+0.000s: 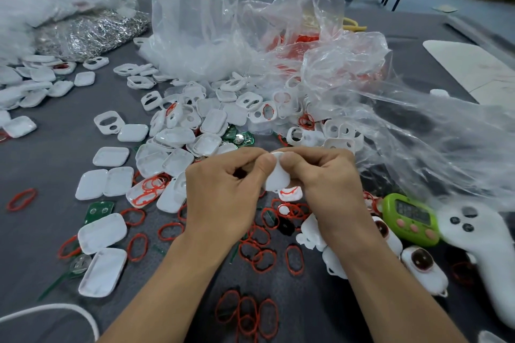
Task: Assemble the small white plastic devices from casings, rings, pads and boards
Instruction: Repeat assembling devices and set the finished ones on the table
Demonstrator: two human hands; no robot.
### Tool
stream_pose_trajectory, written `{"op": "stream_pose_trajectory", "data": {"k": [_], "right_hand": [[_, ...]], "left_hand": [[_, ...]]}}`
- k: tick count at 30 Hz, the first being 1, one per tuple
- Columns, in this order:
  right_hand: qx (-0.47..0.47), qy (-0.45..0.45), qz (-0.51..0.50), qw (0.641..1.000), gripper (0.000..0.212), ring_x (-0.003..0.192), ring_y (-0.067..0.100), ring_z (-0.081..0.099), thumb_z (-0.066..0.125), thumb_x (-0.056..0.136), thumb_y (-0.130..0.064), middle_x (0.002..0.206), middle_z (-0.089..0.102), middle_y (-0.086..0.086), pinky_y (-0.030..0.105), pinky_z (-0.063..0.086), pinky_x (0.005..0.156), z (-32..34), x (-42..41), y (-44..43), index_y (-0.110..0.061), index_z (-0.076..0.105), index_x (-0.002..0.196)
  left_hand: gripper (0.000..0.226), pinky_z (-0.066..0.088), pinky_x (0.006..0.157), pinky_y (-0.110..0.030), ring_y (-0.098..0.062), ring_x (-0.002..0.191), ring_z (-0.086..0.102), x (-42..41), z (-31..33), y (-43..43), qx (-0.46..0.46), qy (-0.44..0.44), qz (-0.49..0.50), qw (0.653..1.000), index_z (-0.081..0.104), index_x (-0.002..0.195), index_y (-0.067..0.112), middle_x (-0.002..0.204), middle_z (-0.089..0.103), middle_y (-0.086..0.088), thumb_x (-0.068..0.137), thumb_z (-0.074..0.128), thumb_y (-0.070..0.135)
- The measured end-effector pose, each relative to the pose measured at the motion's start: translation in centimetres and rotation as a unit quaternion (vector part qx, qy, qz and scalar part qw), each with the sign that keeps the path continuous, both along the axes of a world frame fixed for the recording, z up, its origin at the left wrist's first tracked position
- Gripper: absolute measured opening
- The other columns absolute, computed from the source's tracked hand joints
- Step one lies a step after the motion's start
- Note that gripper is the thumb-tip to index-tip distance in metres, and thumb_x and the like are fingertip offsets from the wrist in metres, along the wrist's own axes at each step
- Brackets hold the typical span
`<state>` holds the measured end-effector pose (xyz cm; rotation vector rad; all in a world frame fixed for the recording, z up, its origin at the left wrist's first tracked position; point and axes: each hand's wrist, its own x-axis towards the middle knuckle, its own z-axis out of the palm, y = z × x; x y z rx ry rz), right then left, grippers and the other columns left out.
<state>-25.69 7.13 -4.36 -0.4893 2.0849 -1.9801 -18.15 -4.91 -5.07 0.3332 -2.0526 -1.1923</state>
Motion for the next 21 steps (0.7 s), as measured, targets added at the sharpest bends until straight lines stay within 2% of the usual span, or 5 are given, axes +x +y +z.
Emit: {"op": "stream_pose_trajectory", "data": {"k": [9, 12, 16, 18, 21], "right_hand": [[0.019, -0.024, -0.049, 0.998, 0.023, 0.085, 0.027, 0.077, 0.065, 0.1, -0.012, 0.087, 0.08, 0.003, 0.046, 0.064, 0.082, -0.7, 0.2, -0.8, -0.027, 0.081, 0.092], [-0.083, -0.162, 0.061, 0.981, 0.047, 0.088, 0.024, 0.078, 0.05, 0.105, -0.001, 0.091, 0.08, 0.009, 0.035, 0.065, 0.078, -0.2, 0.7, -1.1, -0.023, 0.083, 0.079], [-0.126, -0.256, 0.108, 0.952, 0.023, 0.1, 0.022, 0.075, 0.064, 0.094, 0.002, 0.104, 0.079, 0.012, 0.041, 0.06, 0.093, 0.2, 0.1, 0.0, -0.013, 0.081, 0.097], [-0.119, -0.222, 0.066, 0.966, 0.024, 0.1, 0.024, 0.076, 0.067, 0.09, 0.007, 0.103, 0.079, 0.013, 0.037, 0.059, 0.09, 0.1, 0.2, -0.1, -0.009, 0.078, 0.103], [-0.04, -0.015, -0.041, 0.998, 0.028, 0.088, 0.013, 0.077, 0.071, 0.088, 0.004, 0.089, 0.081, -0.002, 0.026, 0.059, 0.081, 0.1, 0.8, -0.7, -0.022, 0.08, 0.094]], "left_hand": [[0.029, 0.054, 0.065, -0.014, -0.003, 0.066, 0.071, -0.7, -0.4, 0.4, 0.136, -0.018, -0.006, 0.991, 0.077, 0.082, 0.035, 0.072, 0.075, 0.013, 0.076, 0.083, 0.007], [0.037, 0.057, 0.07, -0.022, -0.009, 0.073, 0.073, -0.7, -0.3, 0.4, 0.166, -0.009, -0.064, 0.984, 0.074, 0.088, 0.033, 0.078, 0.076, 0.007, 0.074, 0.076, -0.001], [0.051, 0.057, 0.067, -0.027, -0.012, 0.072, 0.068, -0.7, 0.0, -0.2, 0.262, 0.039, -0.123, 0.956, 0.067, 0.111, 0.029, 0.079, 0.071, 0.002, 0.071, 0.076, -0.001], [0.05, 0.057, 0.066, -0.027, -0.011, 0.073, 0.067, -0.9, -0.1, -0.2, 0.254, 0.022, -0.081, 0.964, 0.067, 0.112, 0.03, 0.08, 0.071, 0.004, 0.071, 0.081, 0.005], [0.023, 0.061, 0.077, -0.038, -0.01, 0.078, 0.071, -0.9, -0.4, -0.1, 0.166, -0.045, 0.026, 0.985, 0.074, 0.097, 0.038, 0.081, 0.074, 0.01, 0.078, 0.081, 0.027]]}}
